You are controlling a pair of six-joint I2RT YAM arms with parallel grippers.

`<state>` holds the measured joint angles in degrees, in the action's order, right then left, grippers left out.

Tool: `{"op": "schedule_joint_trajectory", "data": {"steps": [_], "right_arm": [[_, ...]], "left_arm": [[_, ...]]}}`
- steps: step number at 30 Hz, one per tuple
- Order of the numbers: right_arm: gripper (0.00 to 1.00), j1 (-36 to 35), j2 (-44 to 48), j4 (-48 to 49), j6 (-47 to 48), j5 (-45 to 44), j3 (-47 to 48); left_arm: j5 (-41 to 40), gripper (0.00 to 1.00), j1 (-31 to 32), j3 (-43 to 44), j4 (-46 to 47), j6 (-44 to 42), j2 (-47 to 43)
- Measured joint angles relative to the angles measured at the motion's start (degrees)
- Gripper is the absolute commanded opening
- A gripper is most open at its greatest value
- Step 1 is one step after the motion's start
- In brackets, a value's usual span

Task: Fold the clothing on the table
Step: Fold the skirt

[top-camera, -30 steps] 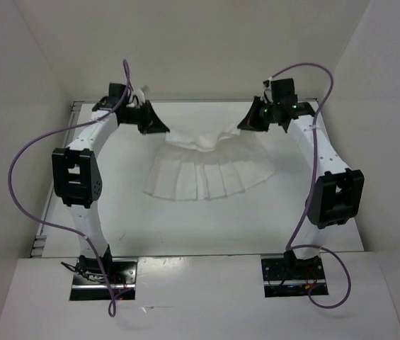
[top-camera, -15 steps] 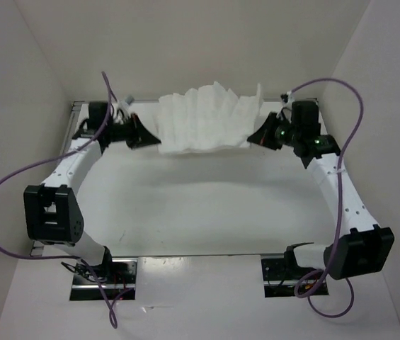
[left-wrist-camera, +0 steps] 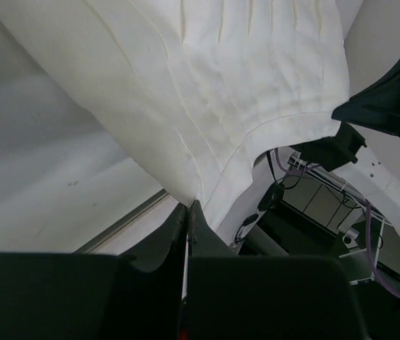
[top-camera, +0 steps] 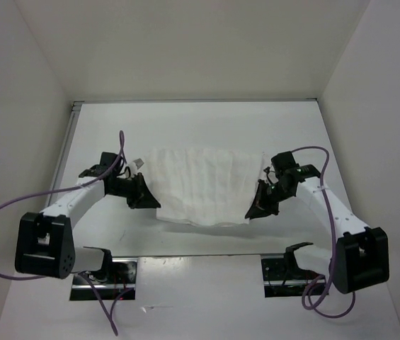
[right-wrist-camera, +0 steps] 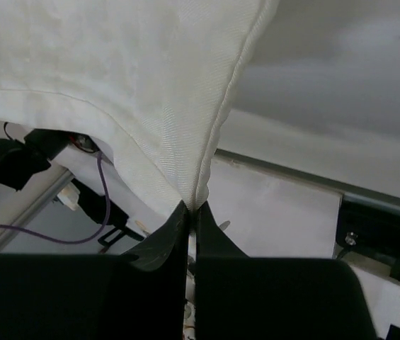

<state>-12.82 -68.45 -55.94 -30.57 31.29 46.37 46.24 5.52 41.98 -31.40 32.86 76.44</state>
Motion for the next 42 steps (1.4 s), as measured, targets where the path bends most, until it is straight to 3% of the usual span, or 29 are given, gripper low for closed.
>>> {"op": "schedule_joint_trajectory", "data": {"steps": [6,12,23,38,40,41,42], "right_arm": [[0.0,-1.09,4.74,-9.92,0.66,-0.39,1.44],[0.0,-1.05,3.34,-14.01,0.37,-4.24,13.57],[0.0,1.62,-7.41,-4.22,-2.12,-7.61,17.86],[0.0,4.61,-23.23,10.45,-4.74,-9.49,23.43],[0.06,5.2,-26.8,13.0,-4.7,-9.53,26.12],[0.13,5.49,-28.81,14.38,-4.7,-9.55,27.3],[0.26,5.7,-30.88,15.52,-4.68,-9.57,28.76]], "left_arm": [[-0.13,0.0,0.09,0.76,-7.93,0.9,-9.81],[-2.86,0.0,-0.35,7.65,-9.94,3.39,-12.04],[-7.34,0.0,-1.7,16.85,-2.45,4.83,8.24],[-11.39,0.0,-1.86,25.05,4.9,6.69,25.42],[-12.2,0.0,-1.84,26.73,5.92,7.96,28.5],[-12.59,0.04,-1.84,27.82,6.27,8.44,29.94],[-13.31,0.27,-1.84,29.31,6.86,9.6,31.74]]}}
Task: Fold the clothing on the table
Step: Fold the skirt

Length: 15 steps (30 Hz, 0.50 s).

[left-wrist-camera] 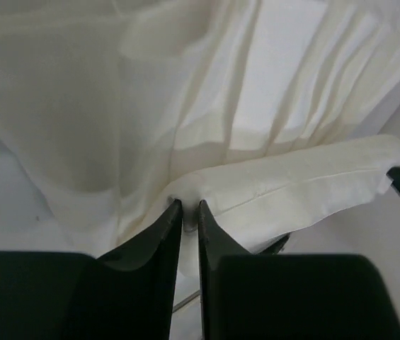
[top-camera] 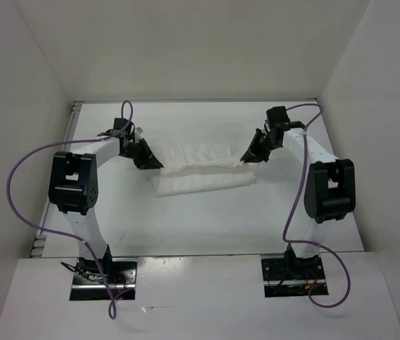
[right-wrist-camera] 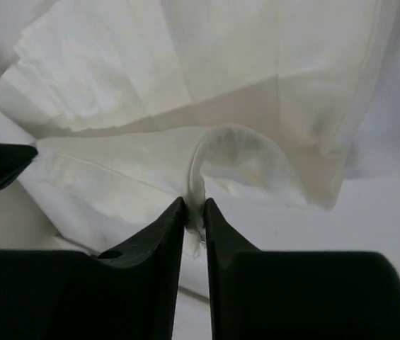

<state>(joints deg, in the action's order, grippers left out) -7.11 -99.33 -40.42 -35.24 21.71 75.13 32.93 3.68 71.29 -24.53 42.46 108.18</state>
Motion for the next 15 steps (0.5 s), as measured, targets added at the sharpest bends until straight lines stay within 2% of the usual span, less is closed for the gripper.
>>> {"op": "schedule_joint_trajectory", "data": {"steps": [1,2,4,5,6,7,10,15], "right_arm": [[0.36,0.26,-2.14,1.31,0.15,-0.15,1.51],[0.42,0.63,-4.13,2.69,0.13,-0.74,2.82],[0.48,1.88,-7.06,6.14,0.17,-1.97,4.7],[0.49,2.56,-7.58,8.02,0.28,-2.71,4.85],[0.55,3.17,-7.69,9.22,0.33,-3.21,4.85],[0.61,3.8,-7.37,10.54,0.46,-3.67,4.83],[0.62,4.79,-4.26,12.5,1.2,-5.9,4.79],[0.62,3.02,4.26,10.03,4.13,-9.16,5.22]], "left_arm": [[-0.81,0.4,0.0,1.62,0.57,0.55,1.64],[-2.16,0.49,-0.02,3.3,1.27,1.57,2.95],[-4.98,0.62,-0.44,5.75,3.41,3.85,4.46],[-6.49,0.66,-0.74,6.62,4.52,4.94,4.59],[-7.76,0.69,-1.01,7.28,5.51,6.01,4.44],[-9.55,0.77,-1.42,7.67,7.06,7.5,3.8],[-13.31,0.82,-2.49,6.62,9.09,8.92,-0.2],[-16.17,0.82,-3.54,1.55,8.98,6.86,-11.82]]}}
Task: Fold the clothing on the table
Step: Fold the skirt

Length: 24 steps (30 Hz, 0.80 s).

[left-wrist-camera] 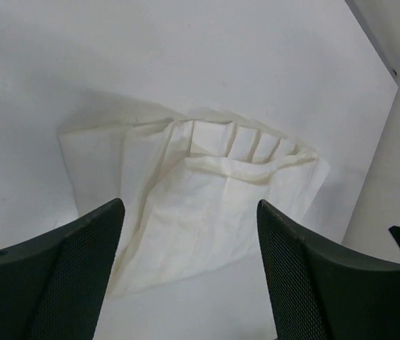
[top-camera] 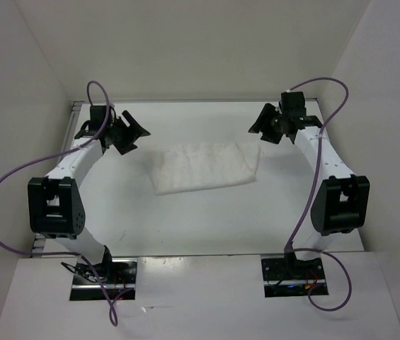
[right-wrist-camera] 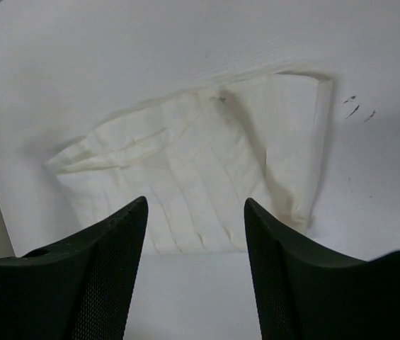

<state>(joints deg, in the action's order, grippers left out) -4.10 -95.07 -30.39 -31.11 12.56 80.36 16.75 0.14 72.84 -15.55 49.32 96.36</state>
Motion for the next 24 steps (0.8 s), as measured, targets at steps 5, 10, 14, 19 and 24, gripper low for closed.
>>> {"op": "schedule_joint_trajectory", "data": {"steps": [5,10,14,19,24], "right_arm": [[0.62,-2.12,3.48,-2.73,1.79,0.28,-0.87],[0.62,-2.43,5.64,-4.68,2.36,1.4,-3.96],[0.62,-2.54,6.45,-4.83,2.51,2.97,-4.74],[0.62,-2.54,6.62,-4.9,2.49,4.22,-6.27],[0.62,-2.54,6.64,-4.96,2.49,4.48,-6.78]], "left_arm": [[0.0,0.85,1.77,-8.68,-1.57,-4.44,-6.16],[-1.84,0.85,4.04,-20.24,-4.52,-5.42,-7.28],[-3.52,0.85,4.09,-24.02,-3.82,-4.94,-10.08],[-2.91,0.85,4.22,-24.09,0.72,-3.93,-9.6],[0.02,0.81,5.53,-23.74,3.85,-2.62,-2.93]]}}
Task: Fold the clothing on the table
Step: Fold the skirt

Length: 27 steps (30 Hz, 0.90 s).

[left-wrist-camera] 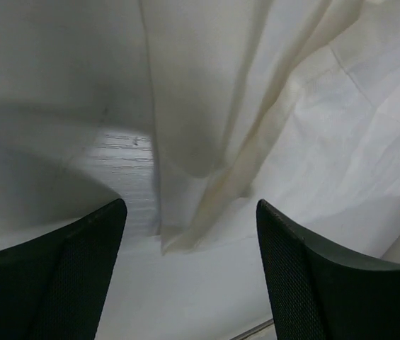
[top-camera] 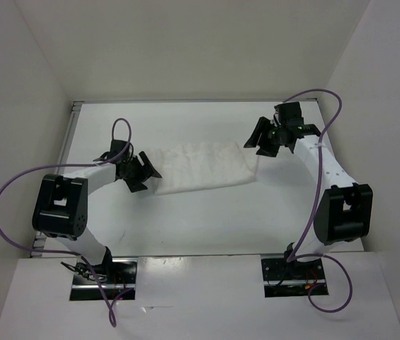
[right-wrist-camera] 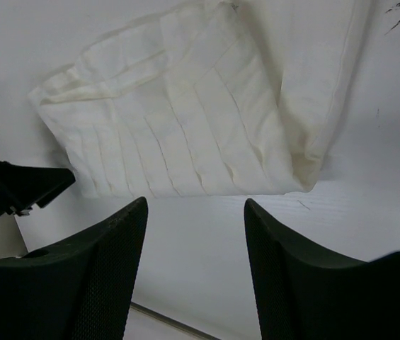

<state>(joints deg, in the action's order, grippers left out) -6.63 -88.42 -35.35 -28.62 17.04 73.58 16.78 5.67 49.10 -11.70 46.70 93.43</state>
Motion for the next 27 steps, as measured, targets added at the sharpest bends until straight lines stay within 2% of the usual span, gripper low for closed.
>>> {"op": "schedule_joint_trajectory", "data": {"steps": [3,6,7,9,10,11,14,15,16,22,27], "right_arm": [[0.62,-0.13,0.17,0.02,-0.04,0.35,-0.04],[0.62,-0.44,0.98,0.02,-0.26,0.74,-0.35],[0.62,-0.57,1.46,0.0,-0.31,0.79,-0.63],[0.6,-0.9,2.19,0.0,-0.33,1.27,-1.11],[0.56,-1.05,2.29,0.02,-0.35,1.6,-1.31],[0.44,-1.22,2.29,0.09,-0.28,1.97,-1.55],[0.22,-2.58,0.04,-0.22,0.63,2.95,-1.92],[0.03,-3.34,-1.73,-0.24,1.14,3.34,-1.88],[0.0,-4.44,-3.82,-0.35,1.62,3.54,-1.64],[0.0,-13.35,-18.8,-1.79,2.75,5.99,1.62],[0.0,-18.03,-26.12,-1.99,2.93,8.57,7.3]], "left_arm": [[0.85,0.75,1.46,0.2,2.27,0.42,1.22],[2.43,0.4,2.25,0.94,4.07,0.85,3.5],[3.02,0.2,2.4,1.09,4.61,1.16,4.61],[4.37,0.01,2.86,1.29,5.53,1.22,6.82],[6.16,0.0,2.95,1.38,6.23,1.73,7.67],[7.23,0.0,3.06,1.55,6.84,1.57,8.2],[10.32,0.0,3.15,1.79,8.52,1.66,9.57],[10.84,0.0,3.17,1.84,8.79,1.64,9.68],[10.93,0.0,3.21,1.84,8.79,1.55,9.68],[9.92,0.0,3.41,2.03,6.69,1.01,8.63],[9.51,0.0,3.43,2.45,4.81,-0.11,7.28]]}}
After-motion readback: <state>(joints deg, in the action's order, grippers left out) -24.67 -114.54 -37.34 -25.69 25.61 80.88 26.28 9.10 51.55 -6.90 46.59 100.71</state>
